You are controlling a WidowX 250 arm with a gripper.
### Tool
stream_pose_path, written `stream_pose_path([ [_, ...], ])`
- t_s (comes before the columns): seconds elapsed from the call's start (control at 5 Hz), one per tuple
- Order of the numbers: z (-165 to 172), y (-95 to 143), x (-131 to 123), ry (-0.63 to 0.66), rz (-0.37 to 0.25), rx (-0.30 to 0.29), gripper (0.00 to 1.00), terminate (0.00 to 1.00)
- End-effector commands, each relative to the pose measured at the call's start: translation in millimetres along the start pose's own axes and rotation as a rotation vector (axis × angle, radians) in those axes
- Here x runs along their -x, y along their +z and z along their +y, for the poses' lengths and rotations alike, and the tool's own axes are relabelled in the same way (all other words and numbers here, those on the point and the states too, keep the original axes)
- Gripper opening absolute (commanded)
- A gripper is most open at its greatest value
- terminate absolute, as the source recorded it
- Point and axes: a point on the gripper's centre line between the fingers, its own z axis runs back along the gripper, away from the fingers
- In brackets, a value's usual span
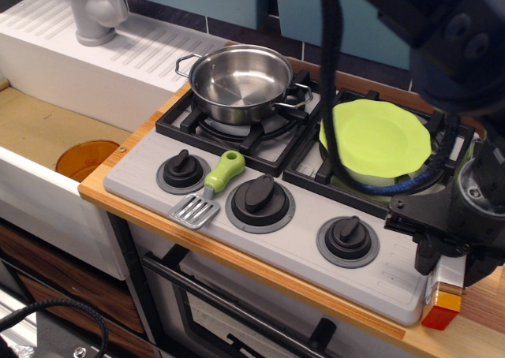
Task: Put crackerbox on plate and spatula in pot or pan on stove
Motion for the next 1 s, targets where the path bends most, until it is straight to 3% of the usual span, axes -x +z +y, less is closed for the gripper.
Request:
stream_pose_path([
  [0.0,-3.8,36.2,-10.5,0.005,0.055,-0.010,0.00,0.00],
  [0.4,15.9,71.2,-43.5,-0.029,0.093,-0.024,0.00,0.00],
  [0.6,28.0,69.9,-67.6,-0.043,0.093,-0.006,0.00,0.00],
  [0.8,39.0,54.3,-92.9,-0.073,0.067,0.015,0.00,0.00],
])
